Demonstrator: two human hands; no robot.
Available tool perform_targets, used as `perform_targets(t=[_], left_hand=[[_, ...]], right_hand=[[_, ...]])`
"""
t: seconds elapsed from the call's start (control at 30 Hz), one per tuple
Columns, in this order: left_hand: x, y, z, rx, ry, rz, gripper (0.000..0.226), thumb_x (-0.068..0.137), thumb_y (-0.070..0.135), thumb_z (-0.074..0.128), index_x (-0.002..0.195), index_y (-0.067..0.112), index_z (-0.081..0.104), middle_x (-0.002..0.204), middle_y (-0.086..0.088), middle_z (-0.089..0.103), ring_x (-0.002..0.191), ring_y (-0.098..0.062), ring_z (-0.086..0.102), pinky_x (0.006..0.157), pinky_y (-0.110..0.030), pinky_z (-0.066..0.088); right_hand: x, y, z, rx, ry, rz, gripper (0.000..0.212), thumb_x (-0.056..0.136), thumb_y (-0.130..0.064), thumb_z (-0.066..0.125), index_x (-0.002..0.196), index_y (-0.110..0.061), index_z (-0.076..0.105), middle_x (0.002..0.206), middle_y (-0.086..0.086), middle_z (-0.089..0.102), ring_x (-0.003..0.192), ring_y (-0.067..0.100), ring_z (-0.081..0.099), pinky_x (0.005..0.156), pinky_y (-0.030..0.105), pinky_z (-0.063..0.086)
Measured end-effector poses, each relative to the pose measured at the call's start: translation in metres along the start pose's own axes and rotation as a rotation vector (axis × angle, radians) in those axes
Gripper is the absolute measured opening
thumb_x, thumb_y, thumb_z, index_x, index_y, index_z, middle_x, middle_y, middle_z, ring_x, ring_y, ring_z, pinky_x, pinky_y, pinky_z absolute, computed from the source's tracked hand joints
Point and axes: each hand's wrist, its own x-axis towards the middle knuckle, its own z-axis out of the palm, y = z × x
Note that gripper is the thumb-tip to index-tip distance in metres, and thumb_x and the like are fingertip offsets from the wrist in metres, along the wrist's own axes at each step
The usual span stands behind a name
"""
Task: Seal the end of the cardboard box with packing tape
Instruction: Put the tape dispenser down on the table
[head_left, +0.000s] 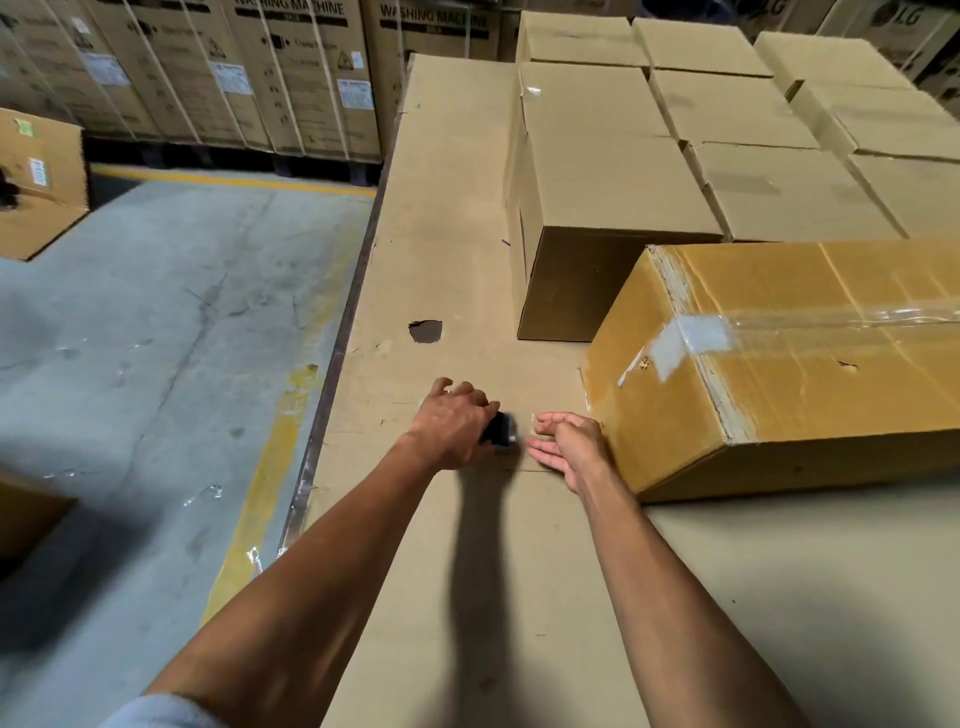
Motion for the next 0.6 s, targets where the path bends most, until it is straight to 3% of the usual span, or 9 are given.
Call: perform_targets(t=[0.1, 0.27, 0.4, 0.5, 0.6], left_hand=[[-0.001, 0.006, 0.004, 0.006, -0.026, -0.014, 0.062, 0.106, 0.053, 0.065, 0.158, 0.020, 0.055, 0.159, -0.002, 0.064, 0.158, -0.026, 0.044, 0.135, -0.058, 0.019], [-0.009, 0.016, 0.000, -0.045, 0.001, -0.074, 0.070, 0.109, 0.048, 0.065, 0.167, 0.015, 0.045, 0.170, -0.005, 0.054, 0.172, -0.028, 0.026, 0.138, -0.063, 0.008], [-0.020, 0.028, -0.019, -0.122, 0.104, -0.113, 0.066, 0.112, 0.042, 0.060, 0.169, 0.015, 0.043, 0.173, -0.005, 0.052, 0.170, -0.026, 0.031, 0.137, -0.058, 0.014], [-0.029, 0.040, -0.046, -0.180, 0.186, -0.126, 0.062, 0.108, 0.041, 0.063, 0.164, 0.017, 0.051, 0.167, -0.006, 0.058, 0.163, -0.027, 0.042, 0.135, -0.056, 0.021], [-0.040, 0.054, -0.075, -0.185, 0.285, -0.119, 0.057, 0.108, 0.045, 0.064, 0.158, 0.019, 0.055, 0.159, -0.006, 0.064, 0.153, -0.029, 0.051, 0.131, -0.052, 0.030]], right_hand=[[0.006, 0.002, -0.004, -0.032, 0.042, -0.004, 0.024, 0.102, 0.008, 0.046, 0.112, 0.001, 0.066, 0.106, 0.018, 0.071, 0.090, 0.037, 0.075, 0.059, 0.025, 0.063], [0.004, 0.006, -0.006, -0.156, 0.078, -0.068, 0.031, 0.102, 0.005, 0.042, 0.113, -0.002, 0.069, 0.112, 0.016, 0.072, 0.097, 0.032, 0.074, 0.081, 0.031, 0.062], [-0.016, -0.005, -0.003, -0.319, 0.148, -0.205, 0.023, 0.096, -0.009, 0.057, 0.093, -0.020, 0.077, 0.104, 0.002, 0.079, 0.096, 0.024, 0.076, 0.097, 0.042, 0.061], [-0.048, -0.031, -0.004, -0.580, 0.216, -0.415, 0.024, 0.097, -0.010, 0.060, 0.103, -0.020, 0.081, 0.112, -0.002, 0.080, 0.107, 0.021, 0.073, 0.100, 0.032, 0.054], [-0.086, -0.056, -0.009, -0.676, 0.210, -0.611, 0.026, 0.102, -0.009, 0.057, 0.112, -0.021, 0.078, 0.121, 0.000, 0.077, 0.119, 0.026, 0.066, 0.103, 0.034, 0.052]])
